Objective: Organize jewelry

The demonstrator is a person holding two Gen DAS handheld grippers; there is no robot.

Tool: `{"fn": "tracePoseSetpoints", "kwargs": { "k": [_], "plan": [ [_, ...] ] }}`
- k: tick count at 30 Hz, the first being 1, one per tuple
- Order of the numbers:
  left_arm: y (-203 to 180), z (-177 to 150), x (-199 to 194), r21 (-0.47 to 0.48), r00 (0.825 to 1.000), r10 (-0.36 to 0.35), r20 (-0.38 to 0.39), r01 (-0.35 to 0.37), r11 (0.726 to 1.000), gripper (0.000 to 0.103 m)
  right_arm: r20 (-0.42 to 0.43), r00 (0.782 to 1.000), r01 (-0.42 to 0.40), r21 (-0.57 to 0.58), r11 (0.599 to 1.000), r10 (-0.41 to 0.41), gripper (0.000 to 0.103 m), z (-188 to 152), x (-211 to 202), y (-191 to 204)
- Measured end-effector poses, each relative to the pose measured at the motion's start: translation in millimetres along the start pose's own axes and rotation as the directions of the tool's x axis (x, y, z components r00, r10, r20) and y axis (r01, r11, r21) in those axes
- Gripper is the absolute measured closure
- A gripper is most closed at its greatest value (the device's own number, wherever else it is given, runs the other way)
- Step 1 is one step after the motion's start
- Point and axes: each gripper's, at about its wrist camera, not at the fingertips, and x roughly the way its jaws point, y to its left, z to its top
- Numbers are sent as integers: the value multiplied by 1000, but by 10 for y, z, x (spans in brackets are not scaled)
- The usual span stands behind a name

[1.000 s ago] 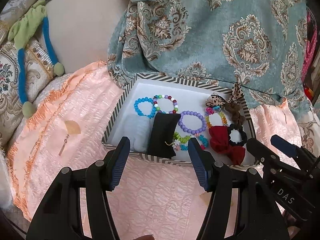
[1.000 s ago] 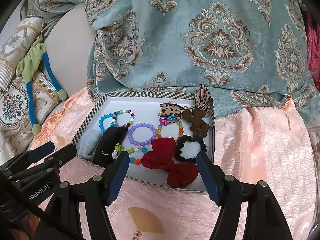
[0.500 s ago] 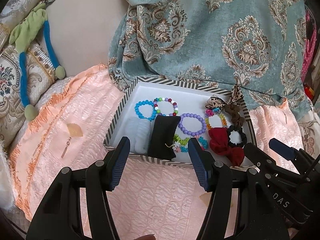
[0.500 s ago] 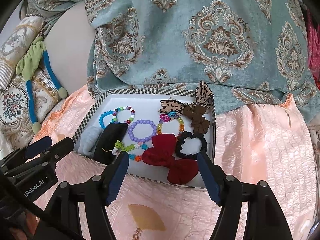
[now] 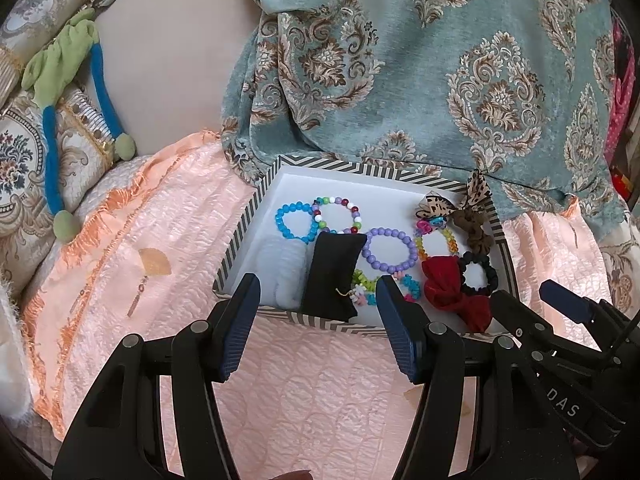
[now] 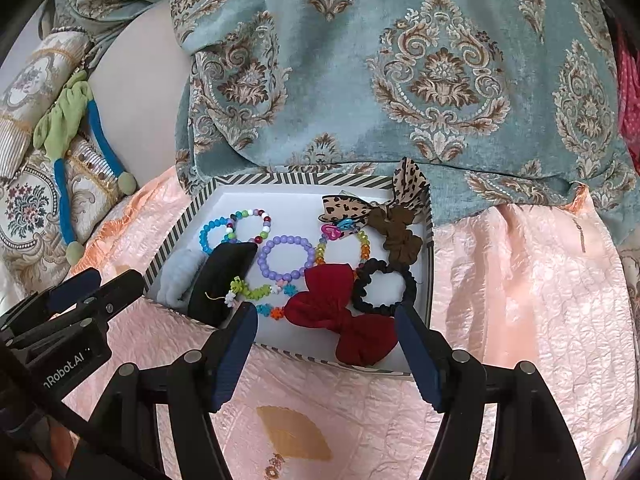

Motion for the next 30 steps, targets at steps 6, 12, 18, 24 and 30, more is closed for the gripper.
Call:
{"fn": "tracePoseSetpoints", "kwargs": {
  "k": [6,12,18,24,30],
  "plan": [
    [3,-2,0,0,1000,7,-1,-7,1000,43,-6,1000,-6,4,1000,6,34,-12,11,-10],
    [-1,0,2,1,1000,9,0,-9,1000,43,-6,1000,-8,8,1000,9,34,0,13,-22],
    [-2,6,1,0,1000,10,-1,-10,1000,43,-6,1000,-10,9,1000,10,34,2,13,-21],
    [-1,20,-12,0,1000,12,6,-12,1000,43,-10,1000,-11,0,1000,11,34,13,12,-8],
    [-2,20,-18,0,1000,10,3,-10,1000,43,-16,1000,-16,-4,1000,16,34,0,20,3]
  ]
}}
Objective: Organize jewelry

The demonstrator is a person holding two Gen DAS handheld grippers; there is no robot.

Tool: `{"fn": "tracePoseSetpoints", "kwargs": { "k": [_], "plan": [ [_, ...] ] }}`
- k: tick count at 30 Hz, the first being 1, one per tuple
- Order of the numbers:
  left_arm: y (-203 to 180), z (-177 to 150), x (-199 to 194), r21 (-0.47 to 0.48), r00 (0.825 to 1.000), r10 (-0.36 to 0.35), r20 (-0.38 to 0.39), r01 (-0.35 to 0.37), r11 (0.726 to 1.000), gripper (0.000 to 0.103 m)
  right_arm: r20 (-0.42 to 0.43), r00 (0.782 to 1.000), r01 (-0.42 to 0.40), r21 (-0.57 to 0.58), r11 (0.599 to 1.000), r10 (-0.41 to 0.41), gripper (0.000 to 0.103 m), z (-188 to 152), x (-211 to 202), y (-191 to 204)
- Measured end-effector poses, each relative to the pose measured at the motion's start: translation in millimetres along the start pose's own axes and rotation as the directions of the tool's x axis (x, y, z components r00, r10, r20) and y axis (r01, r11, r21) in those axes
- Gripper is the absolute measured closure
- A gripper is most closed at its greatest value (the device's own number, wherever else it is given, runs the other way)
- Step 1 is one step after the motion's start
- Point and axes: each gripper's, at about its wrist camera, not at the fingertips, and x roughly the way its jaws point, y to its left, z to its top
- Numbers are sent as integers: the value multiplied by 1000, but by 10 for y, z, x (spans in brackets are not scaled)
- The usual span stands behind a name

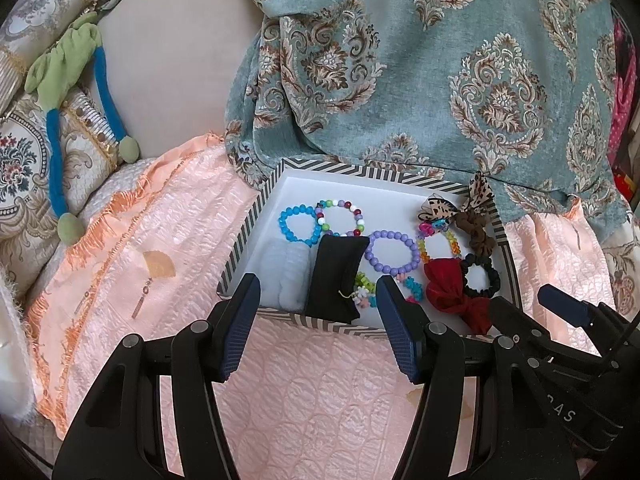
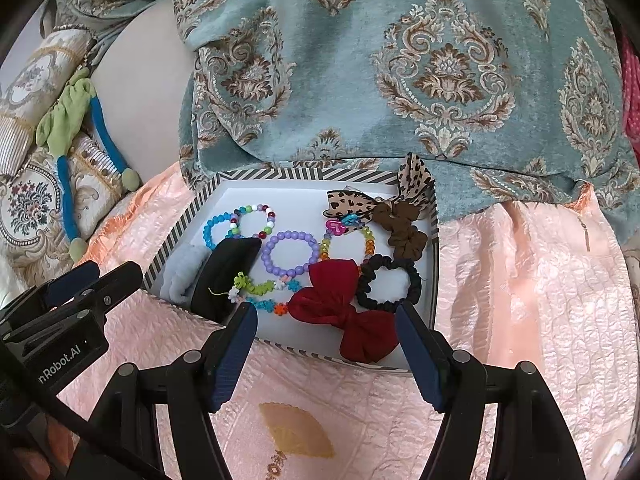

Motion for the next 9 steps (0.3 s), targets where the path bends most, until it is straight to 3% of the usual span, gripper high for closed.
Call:
{"fn": "tracePoseSetpoints", "kwargs": {
  "k": [9],
  "plan": [
    [-17,-24,-6,17,1000,-1,15,1,1000,43,0,1000,1,1,1000,-1,34,-35,0,-55]
  ]
}}
